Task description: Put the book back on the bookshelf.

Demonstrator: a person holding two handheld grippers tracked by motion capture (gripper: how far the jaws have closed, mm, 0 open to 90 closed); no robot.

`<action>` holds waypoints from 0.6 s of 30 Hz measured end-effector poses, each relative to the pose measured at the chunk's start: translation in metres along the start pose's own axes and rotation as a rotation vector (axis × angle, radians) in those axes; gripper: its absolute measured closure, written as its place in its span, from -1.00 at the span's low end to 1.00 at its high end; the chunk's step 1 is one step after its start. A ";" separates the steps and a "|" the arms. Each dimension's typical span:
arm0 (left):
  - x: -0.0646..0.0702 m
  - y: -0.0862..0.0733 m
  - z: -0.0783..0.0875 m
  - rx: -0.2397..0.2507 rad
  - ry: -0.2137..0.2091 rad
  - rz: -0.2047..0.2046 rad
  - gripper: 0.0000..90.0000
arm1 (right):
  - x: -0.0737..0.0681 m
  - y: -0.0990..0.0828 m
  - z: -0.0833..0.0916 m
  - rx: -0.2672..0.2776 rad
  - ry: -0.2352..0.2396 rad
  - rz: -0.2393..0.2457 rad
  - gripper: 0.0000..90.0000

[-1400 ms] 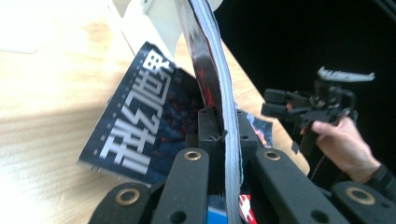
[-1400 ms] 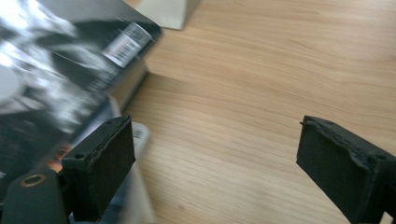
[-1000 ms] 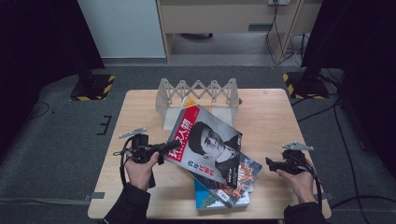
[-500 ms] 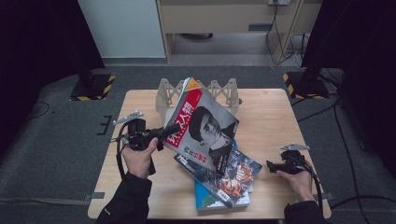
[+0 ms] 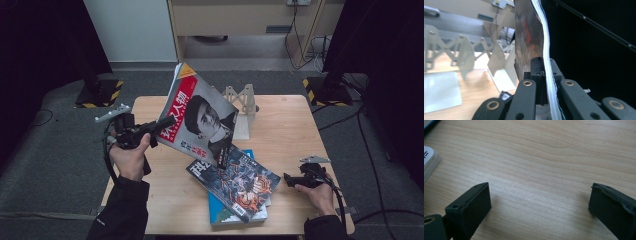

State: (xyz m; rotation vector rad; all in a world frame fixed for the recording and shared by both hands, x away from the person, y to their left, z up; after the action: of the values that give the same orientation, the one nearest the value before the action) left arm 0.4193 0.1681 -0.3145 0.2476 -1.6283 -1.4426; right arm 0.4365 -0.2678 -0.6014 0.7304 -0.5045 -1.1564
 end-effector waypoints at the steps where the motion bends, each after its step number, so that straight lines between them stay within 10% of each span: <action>1: -0.002 0.004 0.003 0.008 0.008 -0.002 0.91 | 0.000 0.000 0.000 0.009 0.002 0.005 -0.93; 18: -0.033 0.050 0.047 0.090 0.128 -0.024 0.91 | 0.000 0.000 -0.002 0.055 0.013 0.013 -0.95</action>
State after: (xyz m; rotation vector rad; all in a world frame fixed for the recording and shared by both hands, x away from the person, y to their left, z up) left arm 0.4244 0.2370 -0.2825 0.4041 -1.5919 -1.3455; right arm 0.4384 -0.2668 -0.6028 0.7805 -0.5308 -1.1287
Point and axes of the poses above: each handheld gripper's, and its own axes: z roughly backward along the jaws, y roughly out of its top, x roughly to its right, the point moved 9 cm from there along -z, roughly forward along the jaws, and after that the axes turned 6 degrees about x, right-handed, at the moved point
